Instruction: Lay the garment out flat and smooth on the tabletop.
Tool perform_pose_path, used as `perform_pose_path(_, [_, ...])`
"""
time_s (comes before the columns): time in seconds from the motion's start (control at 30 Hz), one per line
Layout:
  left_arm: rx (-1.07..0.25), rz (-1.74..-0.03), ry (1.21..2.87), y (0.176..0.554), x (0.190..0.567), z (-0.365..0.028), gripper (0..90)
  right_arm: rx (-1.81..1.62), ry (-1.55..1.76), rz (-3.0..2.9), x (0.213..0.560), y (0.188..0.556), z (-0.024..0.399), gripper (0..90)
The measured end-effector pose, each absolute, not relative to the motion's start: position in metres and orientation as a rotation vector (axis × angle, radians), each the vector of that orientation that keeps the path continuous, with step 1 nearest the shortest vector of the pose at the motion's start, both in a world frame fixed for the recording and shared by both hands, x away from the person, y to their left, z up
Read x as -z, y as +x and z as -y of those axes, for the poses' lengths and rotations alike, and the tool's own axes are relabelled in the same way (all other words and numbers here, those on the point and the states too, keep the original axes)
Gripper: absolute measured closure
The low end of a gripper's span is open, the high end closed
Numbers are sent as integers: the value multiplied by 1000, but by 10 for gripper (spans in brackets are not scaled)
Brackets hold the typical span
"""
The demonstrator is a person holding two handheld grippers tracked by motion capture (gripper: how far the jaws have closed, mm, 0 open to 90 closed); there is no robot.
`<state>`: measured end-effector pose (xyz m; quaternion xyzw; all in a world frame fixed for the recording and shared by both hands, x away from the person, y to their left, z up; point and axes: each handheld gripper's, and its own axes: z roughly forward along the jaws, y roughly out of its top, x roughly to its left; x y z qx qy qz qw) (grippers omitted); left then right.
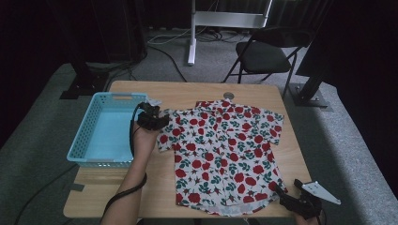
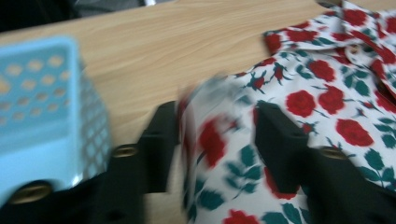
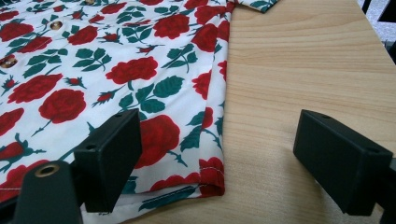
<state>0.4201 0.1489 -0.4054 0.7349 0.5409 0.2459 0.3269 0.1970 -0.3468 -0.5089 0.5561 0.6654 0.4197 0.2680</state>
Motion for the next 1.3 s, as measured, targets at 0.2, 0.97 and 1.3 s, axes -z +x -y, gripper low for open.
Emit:
perform_pose_path(0.2, [-590,-1438,1920,414,406,-150,307,-1126,1498,-1792,509,197,346,150])
perform_pose_path(0.97, [-545,-1304,1851,359,404,-146,306,-1124,1492,-1793,510,197,346,150])
perform_pose_path(1.3, [-524,-1265,1837,332,415,-148,306,-1125,1490,-1795,510,197,346,150])
